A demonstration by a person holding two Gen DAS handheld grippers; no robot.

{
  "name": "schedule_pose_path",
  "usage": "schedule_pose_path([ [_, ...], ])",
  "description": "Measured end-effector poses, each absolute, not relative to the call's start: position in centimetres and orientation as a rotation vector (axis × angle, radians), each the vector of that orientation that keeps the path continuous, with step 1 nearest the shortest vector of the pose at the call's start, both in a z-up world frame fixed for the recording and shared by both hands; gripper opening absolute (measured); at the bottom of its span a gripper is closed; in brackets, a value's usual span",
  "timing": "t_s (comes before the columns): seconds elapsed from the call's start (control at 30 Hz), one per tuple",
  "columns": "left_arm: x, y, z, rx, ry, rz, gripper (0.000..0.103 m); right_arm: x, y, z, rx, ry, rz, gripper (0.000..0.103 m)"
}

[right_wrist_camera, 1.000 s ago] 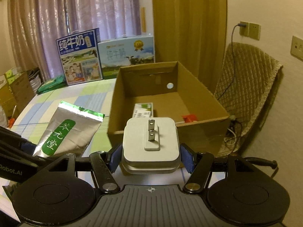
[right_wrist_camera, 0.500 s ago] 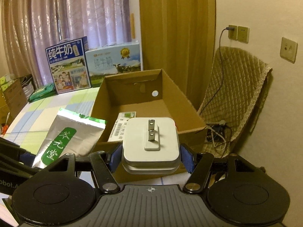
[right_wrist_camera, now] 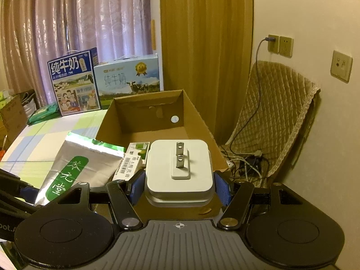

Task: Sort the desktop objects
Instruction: 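Carry the tea bag and white plug with both tools over the cardboard box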

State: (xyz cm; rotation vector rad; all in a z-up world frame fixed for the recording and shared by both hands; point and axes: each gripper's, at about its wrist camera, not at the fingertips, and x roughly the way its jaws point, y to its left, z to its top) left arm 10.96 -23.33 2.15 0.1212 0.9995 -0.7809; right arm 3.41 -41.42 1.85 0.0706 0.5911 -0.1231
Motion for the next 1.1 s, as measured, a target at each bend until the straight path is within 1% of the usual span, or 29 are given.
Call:
schedule_pose_path([
  [0.63,12.6,-25.3,2.5,0.101,0.997,-0.771,0.046,5.4,-43.1,1.9,0.061,0.590,-0.120,0.062],
  [1.1,16.4,-25.6,3.3,0.016,0.994,-0.721,0.046,8.2,-44.2,2.5,0.018,0.583,-0.105,0.062],
])
